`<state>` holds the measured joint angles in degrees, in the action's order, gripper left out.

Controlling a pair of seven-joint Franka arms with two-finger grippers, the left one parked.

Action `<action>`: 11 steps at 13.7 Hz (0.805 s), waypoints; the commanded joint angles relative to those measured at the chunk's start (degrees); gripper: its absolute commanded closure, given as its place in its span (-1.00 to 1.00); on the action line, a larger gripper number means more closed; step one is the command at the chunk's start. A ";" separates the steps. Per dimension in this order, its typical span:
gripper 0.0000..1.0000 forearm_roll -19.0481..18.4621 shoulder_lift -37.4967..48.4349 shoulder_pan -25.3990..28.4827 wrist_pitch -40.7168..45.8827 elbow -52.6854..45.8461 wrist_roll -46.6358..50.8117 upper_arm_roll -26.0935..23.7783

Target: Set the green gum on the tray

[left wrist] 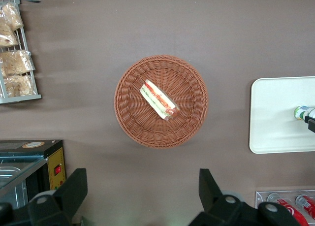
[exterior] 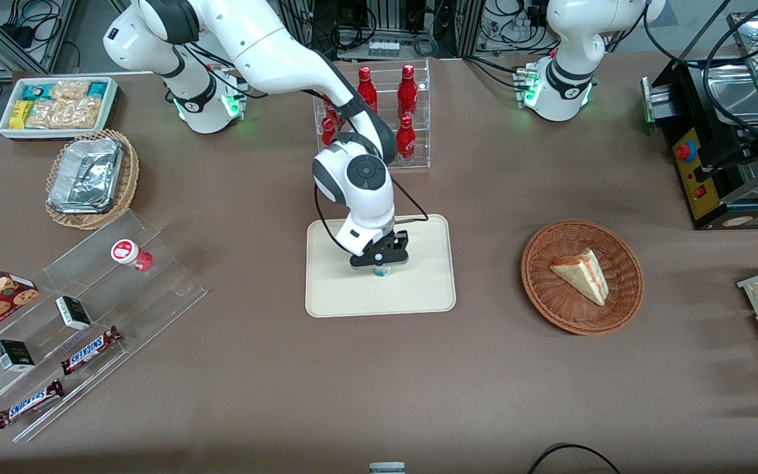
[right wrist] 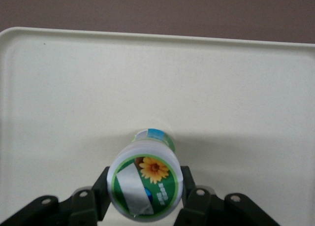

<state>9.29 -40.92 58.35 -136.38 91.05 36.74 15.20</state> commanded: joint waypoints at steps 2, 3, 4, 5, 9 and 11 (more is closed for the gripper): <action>-0.98 1.70 -1.09 0.36 -0.73 -0.34 -0.18 0.80; -0.98 1.70 -0.83 0.36 -0.65 -0.34 -0.18 0.88; -0.98 1.70 -0.48 0.10 -0.65 -0.43 -0.18 0.88; -0.98 1.70 -0.12 -0.25 -0.39 -0.43 -0.18 0.88; -0.98 1.70 5.75 -2.00 4.86 -0.17 -0.88 1.32; -0.98 1.17 10.93 -4.98 11.88 0.18 -1.58 1.41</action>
<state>9.30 -35.95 56.10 -131.02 90.17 36.72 16.84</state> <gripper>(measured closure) 0.009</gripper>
